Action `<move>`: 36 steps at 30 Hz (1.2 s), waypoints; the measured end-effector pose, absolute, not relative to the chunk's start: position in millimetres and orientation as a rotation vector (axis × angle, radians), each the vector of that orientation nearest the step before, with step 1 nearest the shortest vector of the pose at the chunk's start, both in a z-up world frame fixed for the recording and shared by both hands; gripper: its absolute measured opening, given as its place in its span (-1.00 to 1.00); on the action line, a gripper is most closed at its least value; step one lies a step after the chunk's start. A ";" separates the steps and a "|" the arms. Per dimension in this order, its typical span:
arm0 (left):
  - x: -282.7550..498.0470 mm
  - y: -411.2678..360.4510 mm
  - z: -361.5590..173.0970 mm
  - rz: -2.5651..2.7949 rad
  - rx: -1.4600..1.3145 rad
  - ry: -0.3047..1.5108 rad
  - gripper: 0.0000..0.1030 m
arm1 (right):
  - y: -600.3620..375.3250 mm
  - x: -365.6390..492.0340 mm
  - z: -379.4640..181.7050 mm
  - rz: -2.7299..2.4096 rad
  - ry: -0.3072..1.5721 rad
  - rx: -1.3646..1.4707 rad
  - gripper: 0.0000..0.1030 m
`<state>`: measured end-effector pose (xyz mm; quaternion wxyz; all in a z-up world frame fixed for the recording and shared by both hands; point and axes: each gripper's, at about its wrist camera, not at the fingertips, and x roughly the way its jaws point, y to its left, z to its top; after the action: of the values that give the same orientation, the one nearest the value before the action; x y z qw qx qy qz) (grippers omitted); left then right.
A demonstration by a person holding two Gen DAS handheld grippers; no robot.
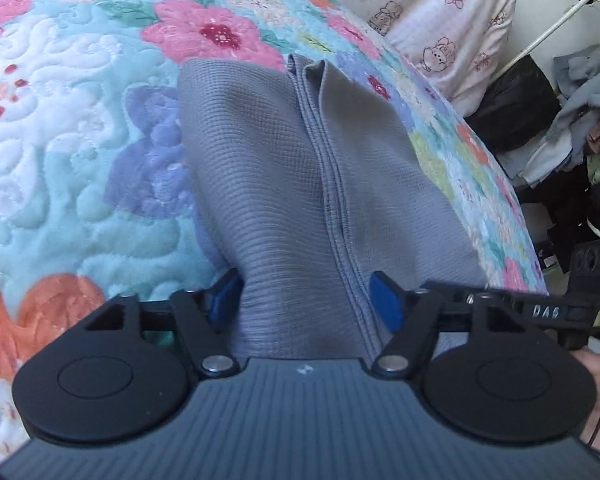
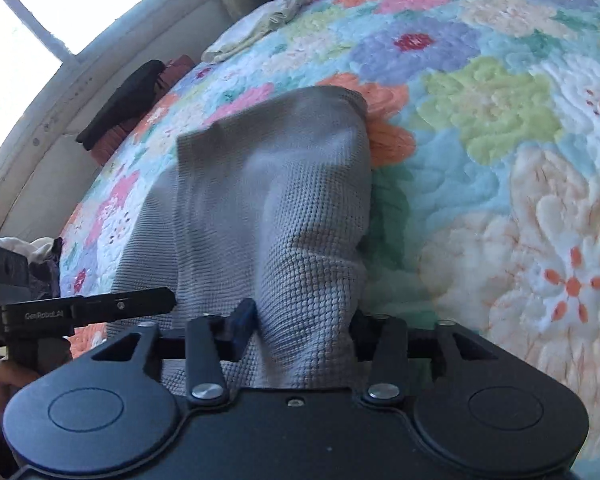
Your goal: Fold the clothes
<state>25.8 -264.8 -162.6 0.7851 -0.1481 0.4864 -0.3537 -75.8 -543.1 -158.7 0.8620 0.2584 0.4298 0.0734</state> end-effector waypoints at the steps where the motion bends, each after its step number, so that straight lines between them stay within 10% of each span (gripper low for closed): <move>1: 23.6 -265.7 -161.7 -0.760 -0.313 1.041 0.27 | -544.0 -78.6 -162.4 0.142 0.908 0.557 0.19; 3: 18.1 -267.1 -157.9 -0.755 -0.274 1.013 -0.54 | -545.3 -89.8 -169.6 0.169 0.876 0.601 0.20; 7: 12.2 -266.4 -151.9 -0.740 -0.255 0.975 -0.60 | -541.1 -101.3 -173.2 0.171 0.798 0.636 -0.46; 11: 7.5 -276.3 -134.6 -0.689 -0.166 0.920 -0.62 | -516.9 -102.5 -145.5 0.116 0.704 0.501 -0.60; 36: 100.9 -73.3 -12.5 -0.335 -0.234 0.657 -0.65 | -286.2 124.6 82.8 0.568 0.802 -0.227 -0.65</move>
<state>100.9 -73.3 -12.5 0.9261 -0.1141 0.3202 -0.1636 124.6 -286.2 82.8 0.8754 -0.1089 0.3843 0.2723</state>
